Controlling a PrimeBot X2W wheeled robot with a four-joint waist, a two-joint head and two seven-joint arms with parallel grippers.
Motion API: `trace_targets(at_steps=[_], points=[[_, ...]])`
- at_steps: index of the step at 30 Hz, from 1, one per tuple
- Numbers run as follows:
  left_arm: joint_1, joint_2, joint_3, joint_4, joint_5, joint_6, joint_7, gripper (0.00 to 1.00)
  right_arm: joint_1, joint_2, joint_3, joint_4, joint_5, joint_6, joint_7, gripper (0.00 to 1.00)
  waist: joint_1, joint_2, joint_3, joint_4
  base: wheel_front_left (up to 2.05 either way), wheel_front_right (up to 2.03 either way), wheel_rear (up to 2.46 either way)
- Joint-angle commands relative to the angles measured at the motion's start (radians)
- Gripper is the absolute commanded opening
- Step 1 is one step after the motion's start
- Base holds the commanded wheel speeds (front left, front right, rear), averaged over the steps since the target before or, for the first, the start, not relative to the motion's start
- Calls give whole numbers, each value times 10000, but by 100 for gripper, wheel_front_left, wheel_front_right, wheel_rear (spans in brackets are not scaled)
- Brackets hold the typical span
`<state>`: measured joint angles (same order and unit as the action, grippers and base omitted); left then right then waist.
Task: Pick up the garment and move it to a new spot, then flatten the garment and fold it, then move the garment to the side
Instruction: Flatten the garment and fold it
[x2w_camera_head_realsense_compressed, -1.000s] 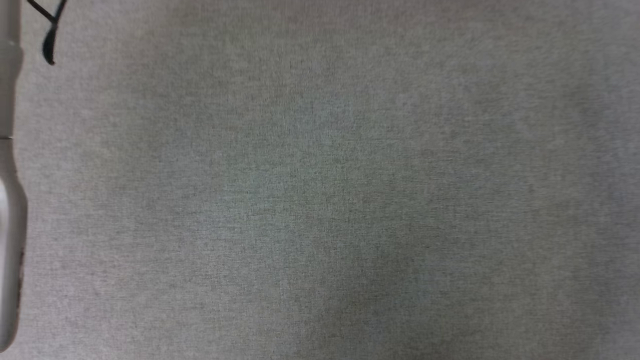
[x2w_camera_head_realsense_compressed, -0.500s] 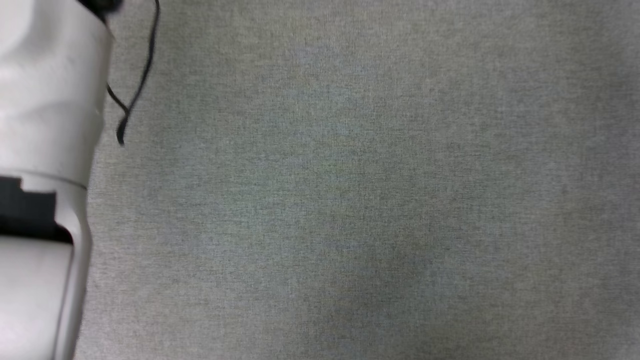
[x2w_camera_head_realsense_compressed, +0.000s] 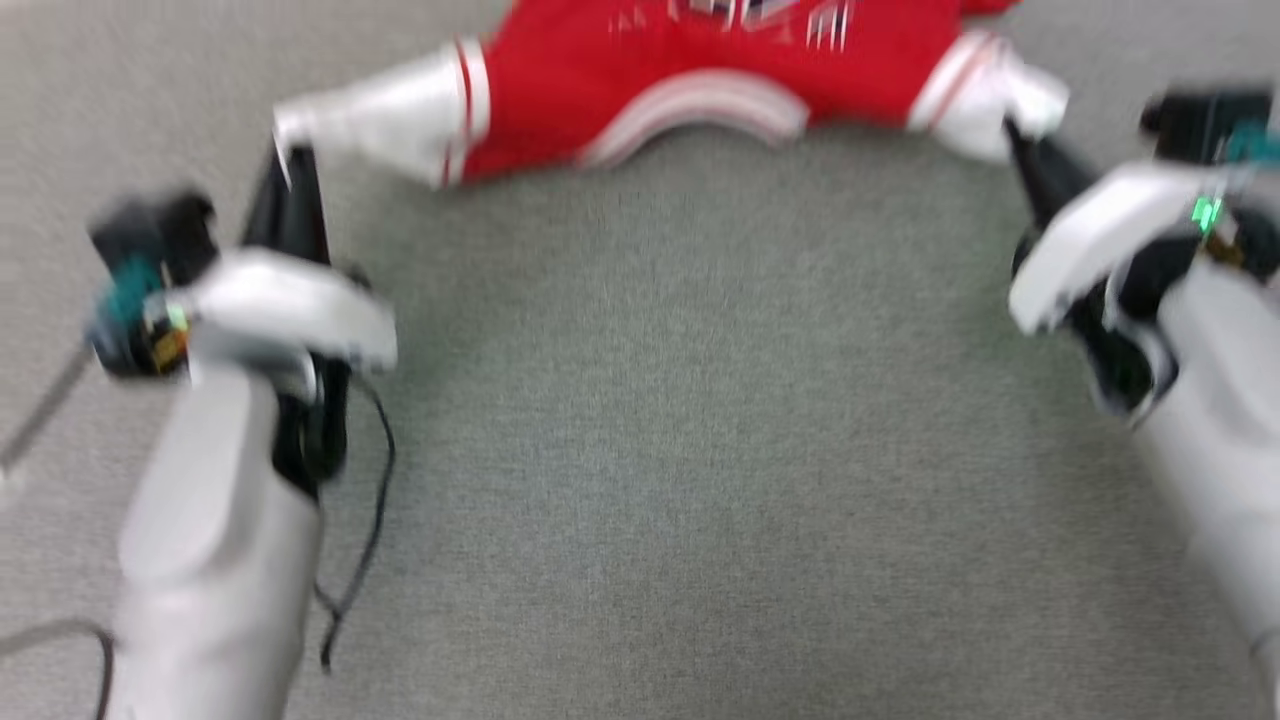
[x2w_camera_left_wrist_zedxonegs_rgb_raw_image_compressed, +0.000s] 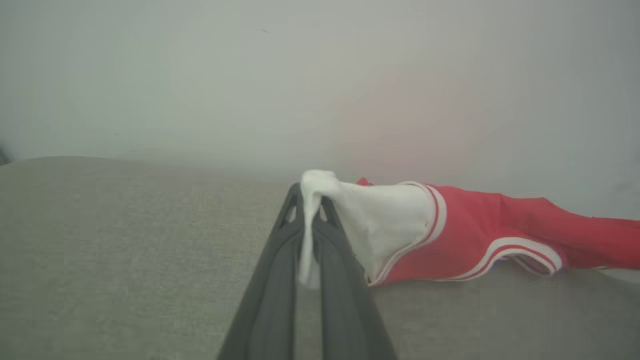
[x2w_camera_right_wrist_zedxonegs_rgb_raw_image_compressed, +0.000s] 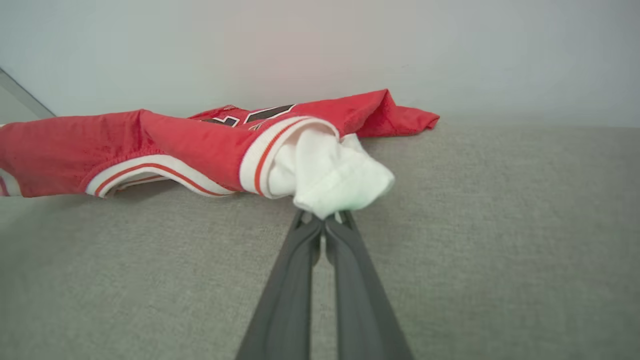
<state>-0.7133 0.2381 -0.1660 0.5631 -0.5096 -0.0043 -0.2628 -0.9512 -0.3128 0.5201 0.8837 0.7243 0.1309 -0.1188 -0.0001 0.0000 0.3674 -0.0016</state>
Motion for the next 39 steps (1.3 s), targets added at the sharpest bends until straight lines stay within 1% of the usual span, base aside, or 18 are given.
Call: trace_targets(at_steps=[1,4,9,12,15,19,23,24,27,28,29,32,33,34,35,38,39], points=[[575,-1,113,-321,132,113,-25,0,484,-82,-24,-117,196,-5,-125,0,1,0,-957,-57,0,0,0],[2028,-37,283,-1102,255,247,-26,0,1502,-181,8,-446,366,-3,-196,0,1,0,-1568,-111,0,0,0],[4097,134,314,-2332,307,562,104,0,3070,-345,-111,-1050,472,-3,-89,0,1,0,-2381,-174,0,0,0],[5238,273,345,-3290,305,859,381,0,4051,-458,-311,-1503,428,-3,47,0,1,0,-2767,-172,0,0,0],[6316,381,345,-4449,388,1260,804,0,5013,-558,-616,-2066,263,-5,306,0,1,0,-3059,-158,0,0,0],[7634,564,302,-5837,513,1740,1435,0,6411,-601,-1303,-3019,-78,-5,845,0,1,0,-3351,-115,0,0,0],[8765,586,170,-6761,499,2127,2107,0,7979,-333,-2361,-4145,-574,-3,1645,0,1,0,-3536,-41,0,0,0],[8765,586,170,-6761,499,2127,2107,0,7979,-333,-2361,-4145,-574,-3,1645,0,1,0,-3536,-41,0,0,0],[9455,598,68,-7000,463,2341,2489,0,9130,-19,-3239,-5065,-1098,-3,2407,0,1,0,-3584,-9,0,0,0],[9604,573,44,-7029,395,2353,2557,0,9460,110,-3545,-5403,-1307,-3,2630,0,1,0,-3577,7,0,0,0],[9843,558,1,-6977,351,2405,2653,0,10148,436,-4077,-5905,-1732,-5,3199,0,1,0,-3548,39,0,0,0],[9928,454,-167,-6825,322,2292,2586,0,10790,942,-4610,-6622,-2331,-3,3842,0,1,0,-3486,88,0,0,0],[9874,409,-215,-6762,309,2257,2541,0,10915,1049,-4747,-6811,-2513,-3,3976,20,1,0,-3472,97,0,0,0],[9791,383,-278,-6721,345,2242,2473,0,11014,1185,-4844,-6984,-2636,-3,4089,49,1,0,-3470,108,0,0,0],[9688,326,-338,-6697,364,2187,2406,0,11103,1291,-4878,-7186,-2788,-3,4145,100,1,0,-3460,128,0,0,0],[9432,294,-487,-6623,534,2174,2308,0,11114,1487,-4969,-7896,-3045,-3,4069,100,1,0,-3479,218,0,0,0],[9432,294,-487,-6623,534,2174,2308,0,11114,1487,-4969,-7896,-3045,-3,4069,100,1,0,-3479,218,0,0,0]])
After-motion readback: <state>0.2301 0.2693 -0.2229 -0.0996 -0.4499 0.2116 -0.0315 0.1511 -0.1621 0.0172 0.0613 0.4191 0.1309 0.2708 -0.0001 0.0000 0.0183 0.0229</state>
